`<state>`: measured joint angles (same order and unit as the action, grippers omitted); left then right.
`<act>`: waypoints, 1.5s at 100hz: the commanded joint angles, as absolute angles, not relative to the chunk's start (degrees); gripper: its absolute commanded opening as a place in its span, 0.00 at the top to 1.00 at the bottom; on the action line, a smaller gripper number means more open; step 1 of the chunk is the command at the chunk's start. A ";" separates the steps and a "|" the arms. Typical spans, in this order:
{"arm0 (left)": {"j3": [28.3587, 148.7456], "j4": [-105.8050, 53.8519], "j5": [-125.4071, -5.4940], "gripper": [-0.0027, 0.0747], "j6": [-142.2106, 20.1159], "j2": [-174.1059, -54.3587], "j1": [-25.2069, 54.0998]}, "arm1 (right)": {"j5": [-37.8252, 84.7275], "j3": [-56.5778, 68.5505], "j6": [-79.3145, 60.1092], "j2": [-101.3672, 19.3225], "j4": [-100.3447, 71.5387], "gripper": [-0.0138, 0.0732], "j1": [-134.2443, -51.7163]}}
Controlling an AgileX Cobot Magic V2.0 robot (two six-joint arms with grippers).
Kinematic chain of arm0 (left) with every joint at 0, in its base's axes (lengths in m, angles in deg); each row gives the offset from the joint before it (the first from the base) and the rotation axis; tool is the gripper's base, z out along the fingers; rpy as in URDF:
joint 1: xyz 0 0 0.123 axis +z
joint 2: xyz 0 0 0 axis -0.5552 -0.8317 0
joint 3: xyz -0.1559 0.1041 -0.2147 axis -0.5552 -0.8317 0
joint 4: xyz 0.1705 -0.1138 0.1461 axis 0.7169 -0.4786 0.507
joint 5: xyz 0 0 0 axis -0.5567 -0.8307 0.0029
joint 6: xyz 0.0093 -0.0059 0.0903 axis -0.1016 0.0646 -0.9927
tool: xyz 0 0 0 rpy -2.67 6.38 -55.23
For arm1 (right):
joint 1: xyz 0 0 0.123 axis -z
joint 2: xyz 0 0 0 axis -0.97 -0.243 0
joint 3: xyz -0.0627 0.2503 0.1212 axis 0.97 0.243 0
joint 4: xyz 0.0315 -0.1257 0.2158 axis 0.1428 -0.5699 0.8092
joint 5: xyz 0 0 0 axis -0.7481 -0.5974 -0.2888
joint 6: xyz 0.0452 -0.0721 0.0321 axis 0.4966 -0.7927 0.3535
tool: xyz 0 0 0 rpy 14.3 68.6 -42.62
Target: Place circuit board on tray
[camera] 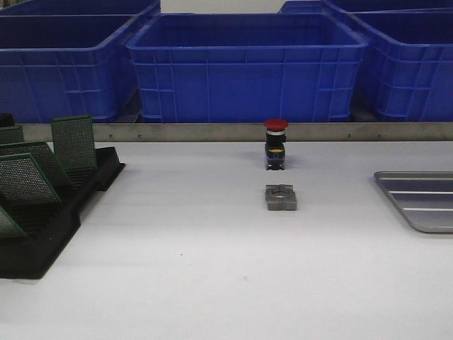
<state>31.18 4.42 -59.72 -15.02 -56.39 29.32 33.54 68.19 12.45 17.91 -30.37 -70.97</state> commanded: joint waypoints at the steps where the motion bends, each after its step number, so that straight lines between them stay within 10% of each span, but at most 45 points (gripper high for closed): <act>1: 28.43 4.48 -54.73 0.99 -14.46 -54.63 29.32 | 38.28 67.23 12.45 19.48 -30.50 0.91 -70.64; 61: 42.31 2.85 -68.48 0.99 -14.46 -57.29 29.32 | 38.28 67.23 12.45 19.48 -30.50 0.91 -70.64; 115: 69.05 2.84 -92.51 0.98 -14.46 -89.29 29.32 | 38.28 67.23 12.45 19.48 -30.50 0.91 -70.64; 150: 82.51 2.62 -94.43 0.48 -30.80 -109.51 29.32 | 38.28 67.23 12.45 19.48 -30.50 0.91 -70.64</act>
<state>77.50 3.36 -96.29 -24.72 -105.39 29.32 33.54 68.19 12.45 17.91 -30.37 -70.97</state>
